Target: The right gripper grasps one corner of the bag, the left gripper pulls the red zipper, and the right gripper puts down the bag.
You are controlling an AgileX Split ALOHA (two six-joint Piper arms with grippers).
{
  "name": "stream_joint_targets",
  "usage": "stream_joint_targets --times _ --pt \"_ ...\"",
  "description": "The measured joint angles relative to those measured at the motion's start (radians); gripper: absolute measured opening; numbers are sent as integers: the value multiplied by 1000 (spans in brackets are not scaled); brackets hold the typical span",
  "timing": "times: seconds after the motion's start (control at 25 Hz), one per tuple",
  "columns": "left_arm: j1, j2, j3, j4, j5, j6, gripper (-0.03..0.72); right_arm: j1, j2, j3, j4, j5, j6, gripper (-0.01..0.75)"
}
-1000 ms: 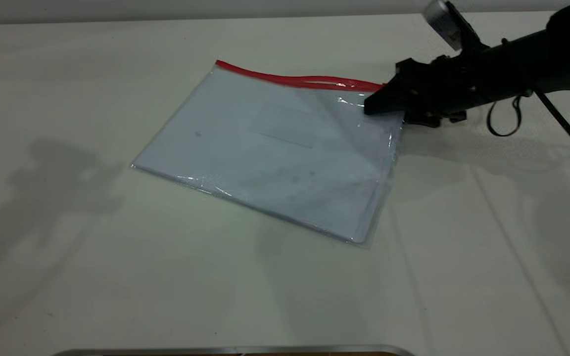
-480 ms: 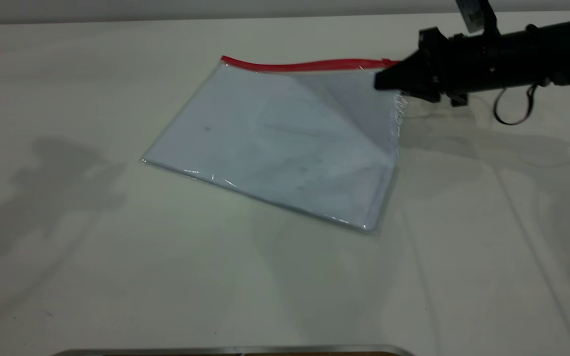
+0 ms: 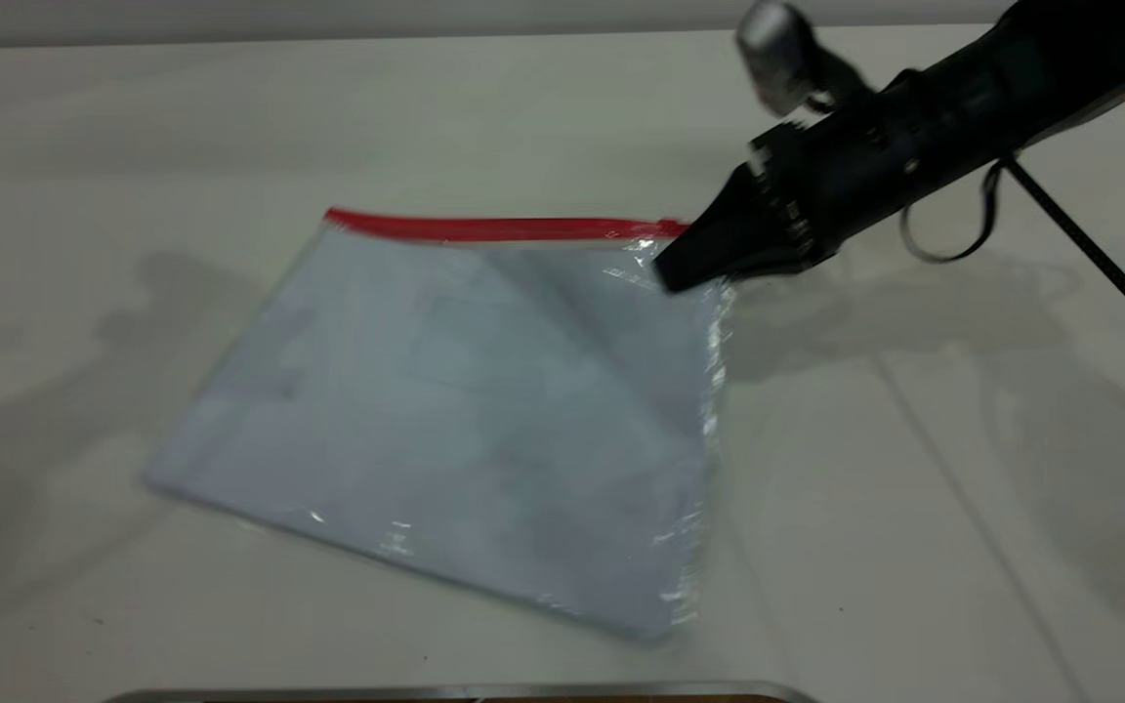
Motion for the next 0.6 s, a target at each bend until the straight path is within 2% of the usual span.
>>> stream_joint_targets --times 0.16,0.36,0.6 --pt "-63 85 -35 -41 -36 48 469 -30 1 -88 45 1 40 33" --pt "-124 249 -193 -63 -41 106 469 27 -2 -138 50 0 49 33" --pt "-158 490 -440 -79 105 235 469 48 -42 -139 8 3 53 33"
